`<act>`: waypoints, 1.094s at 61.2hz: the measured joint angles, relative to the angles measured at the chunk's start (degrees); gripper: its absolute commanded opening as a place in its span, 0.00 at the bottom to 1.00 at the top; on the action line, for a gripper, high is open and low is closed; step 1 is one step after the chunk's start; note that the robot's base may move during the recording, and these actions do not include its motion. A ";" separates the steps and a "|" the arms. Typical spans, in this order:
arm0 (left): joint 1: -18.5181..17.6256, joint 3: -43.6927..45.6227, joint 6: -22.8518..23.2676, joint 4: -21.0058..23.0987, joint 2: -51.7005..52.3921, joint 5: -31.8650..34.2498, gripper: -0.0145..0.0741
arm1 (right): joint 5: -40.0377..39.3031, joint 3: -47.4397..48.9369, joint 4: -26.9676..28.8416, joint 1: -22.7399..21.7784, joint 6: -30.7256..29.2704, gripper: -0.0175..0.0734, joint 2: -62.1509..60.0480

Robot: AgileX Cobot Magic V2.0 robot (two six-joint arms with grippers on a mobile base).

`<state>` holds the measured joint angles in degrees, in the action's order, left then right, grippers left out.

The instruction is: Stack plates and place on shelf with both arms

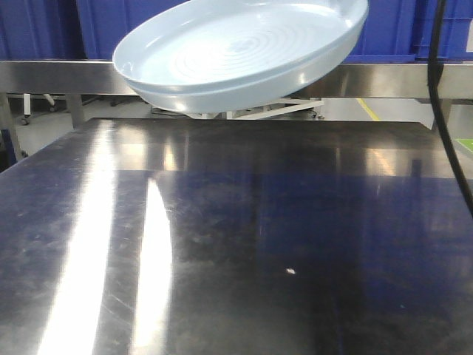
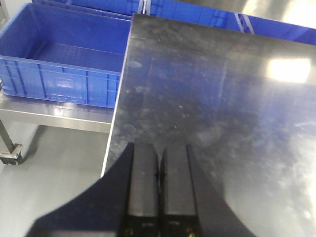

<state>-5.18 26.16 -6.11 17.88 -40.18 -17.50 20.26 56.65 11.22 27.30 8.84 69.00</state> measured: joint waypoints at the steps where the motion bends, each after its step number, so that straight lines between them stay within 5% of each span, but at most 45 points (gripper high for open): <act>1: 0.00 0.00 0.00 0.00 0.00 0.00 0.26 | 0.00 0.00 0.00 0.00 0.00 0.25 0.00; 67: 0.00 0.00 0.00 0.00 0.00 0.10 0.26 | 0.00 0.00 0.00 0.00 0.00 0.25 0.00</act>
<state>-5.18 26.16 -6.11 17.88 -40.18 -17.40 20.26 56.65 11.22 27.30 8.84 69.00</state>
